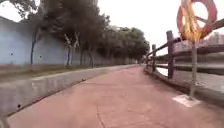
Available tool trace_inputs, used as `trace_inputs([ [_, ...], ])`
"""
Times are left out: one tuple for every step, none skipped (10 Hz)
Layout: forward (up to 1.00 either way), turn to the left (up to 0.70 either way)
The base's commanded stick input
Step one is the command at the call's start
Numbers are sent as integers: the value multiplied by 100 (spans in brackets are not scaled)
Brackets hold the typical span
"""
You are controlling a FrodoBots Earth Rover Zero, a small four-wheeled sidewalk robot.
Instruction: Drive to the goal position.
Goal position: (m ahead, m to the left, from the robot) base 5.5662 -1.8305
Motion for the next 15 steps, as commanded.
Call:
trace_inputs([
  [100, 0],
  [100, 0],
  [100, 0],
  [100, 0],
  [100, 0],
  [100, 0],
  [100, 0],
  [100, 0],
  [100, 0],
  [100, 0],
  [100, 0],
  [100, 0],
  [100, 0],
  [100, -1],
  [100, -18],
])
